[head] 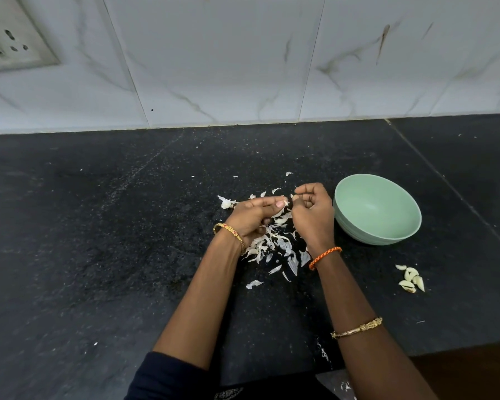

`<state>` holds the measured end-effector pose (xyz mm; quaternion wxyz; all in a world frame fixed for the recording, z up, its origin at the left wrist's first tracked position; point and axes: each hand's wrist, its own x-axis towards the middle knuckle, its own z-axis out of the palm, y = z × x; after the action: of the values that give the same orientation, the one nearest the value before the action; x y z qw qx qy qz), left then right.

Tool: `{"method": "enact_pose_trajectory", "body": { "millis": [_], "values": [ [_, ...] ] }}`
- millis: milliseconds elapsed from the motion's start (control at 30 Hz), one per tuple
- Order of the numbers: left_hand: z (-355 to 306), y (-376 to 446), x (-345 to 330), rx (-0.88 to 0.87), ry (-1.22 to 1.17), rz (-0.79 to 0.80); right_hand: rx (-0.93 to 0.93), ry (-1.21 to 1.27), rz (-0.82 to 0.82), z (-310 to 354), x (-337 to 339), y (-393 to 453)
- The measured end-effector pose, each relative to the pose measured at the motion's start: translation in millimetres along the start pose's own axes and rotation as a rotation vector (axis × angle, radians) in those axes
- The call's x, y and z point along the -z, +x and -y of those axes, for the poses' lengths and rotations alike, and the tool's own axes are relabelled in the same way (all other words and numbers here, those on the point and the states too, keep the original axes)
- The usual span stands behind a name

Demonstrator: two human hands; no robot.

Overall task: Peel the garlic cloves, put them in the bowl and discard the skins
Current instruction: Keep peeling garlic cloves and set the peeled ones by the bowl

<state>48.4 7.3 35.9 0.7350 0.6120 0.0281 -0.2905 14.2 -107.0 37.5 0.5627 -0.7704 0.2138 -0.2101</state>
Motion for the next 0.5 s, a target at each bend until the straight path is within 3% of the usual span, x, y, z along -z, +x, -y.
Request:
{"method": "enact_pose_trajectory", "body": {
  "millis": [267,500],
  "values": [
    [-2.8,-1.6,2.9,-0.003,-0.071,0.058,0.061,-0.063,0.016,-3.8,10.4,0.9],
    [-1.2,-0.4,2.8,-0.049,0.012,-0.042,0.12,-0.135,0.091,-4.7,16.8,0.0]
  ]
}}
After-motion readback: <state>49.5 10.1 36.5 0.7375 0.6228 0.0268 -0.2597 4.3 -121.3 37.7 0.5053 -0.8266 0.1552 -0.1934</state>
